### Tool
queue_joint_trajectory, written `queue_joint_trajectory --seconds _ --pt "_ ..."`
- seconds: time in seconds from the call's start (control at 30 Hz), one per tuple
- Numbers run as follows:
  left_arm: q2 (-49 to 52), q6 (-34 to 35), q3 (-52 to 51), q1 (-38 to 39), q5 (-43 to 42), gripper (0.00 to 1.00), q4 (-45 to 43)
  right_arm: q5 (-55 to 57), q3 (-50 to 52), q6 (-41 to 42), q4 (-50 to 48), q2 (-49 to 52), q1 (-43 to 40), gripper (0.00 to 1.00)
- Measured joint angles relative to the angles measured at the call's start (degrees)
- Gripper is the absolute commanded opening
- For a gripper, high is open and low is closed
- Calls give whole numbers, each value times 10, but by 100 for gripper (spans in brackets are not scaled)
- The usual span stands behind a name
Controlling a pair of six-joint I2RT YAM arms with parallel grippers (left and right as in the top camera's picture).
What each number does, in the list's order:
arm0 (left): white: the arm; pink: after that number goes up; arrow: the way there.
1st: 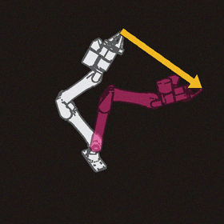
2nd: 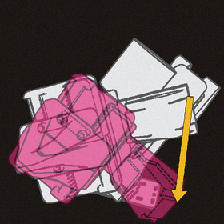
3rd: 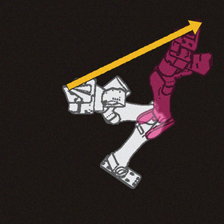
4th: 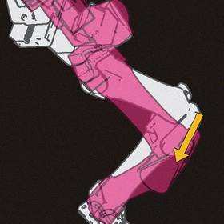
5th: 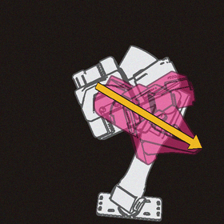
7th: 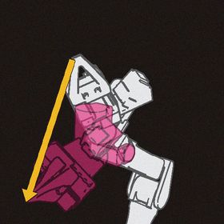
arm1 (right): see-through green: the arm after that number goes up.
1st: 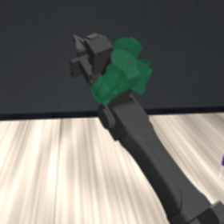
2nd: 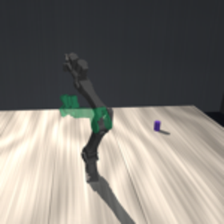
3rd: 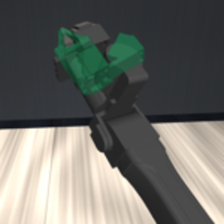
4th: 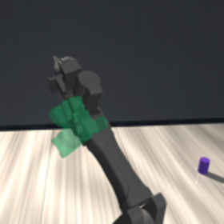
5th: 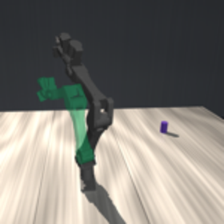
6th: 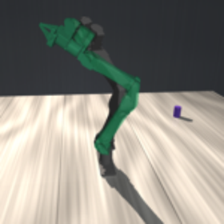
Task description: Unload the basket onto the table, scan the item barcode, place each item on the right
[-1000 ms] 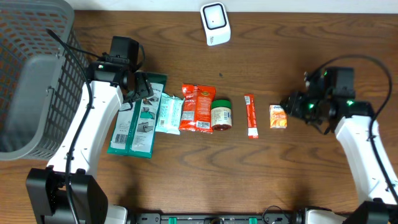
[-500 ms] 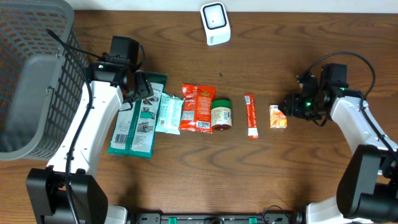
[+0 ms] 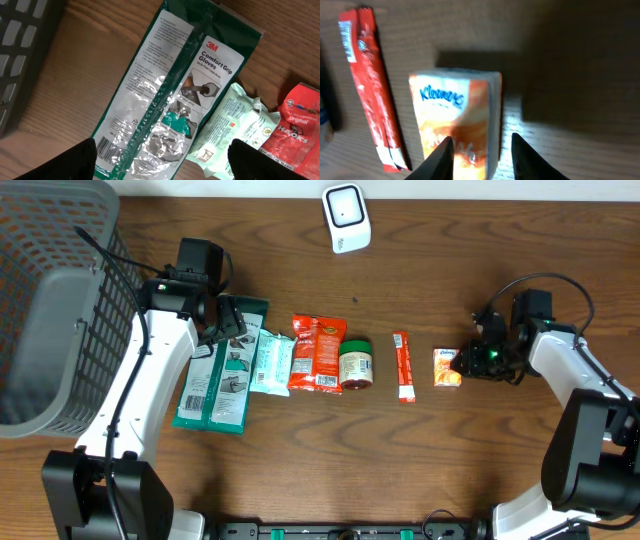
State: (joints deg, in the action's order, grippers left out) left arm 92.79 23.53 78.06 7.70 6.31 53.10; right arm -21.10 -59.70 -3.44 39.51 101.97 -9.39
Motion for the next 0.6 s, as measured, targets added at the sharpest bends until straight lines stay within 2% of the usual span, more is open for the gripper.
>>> queue_joint_trajectory --seconds 0.13,0.37,0.6 --pt "0 0 0 0 0 84 0 -9 2 -10 3 1 -6 32" --pt "0 0 0 0 0 84 0 -26 5 -21 -6 7 -8 25" --pt "0 0 0 0 0 84 0 -40 31 -22 -54 7 -8 26"
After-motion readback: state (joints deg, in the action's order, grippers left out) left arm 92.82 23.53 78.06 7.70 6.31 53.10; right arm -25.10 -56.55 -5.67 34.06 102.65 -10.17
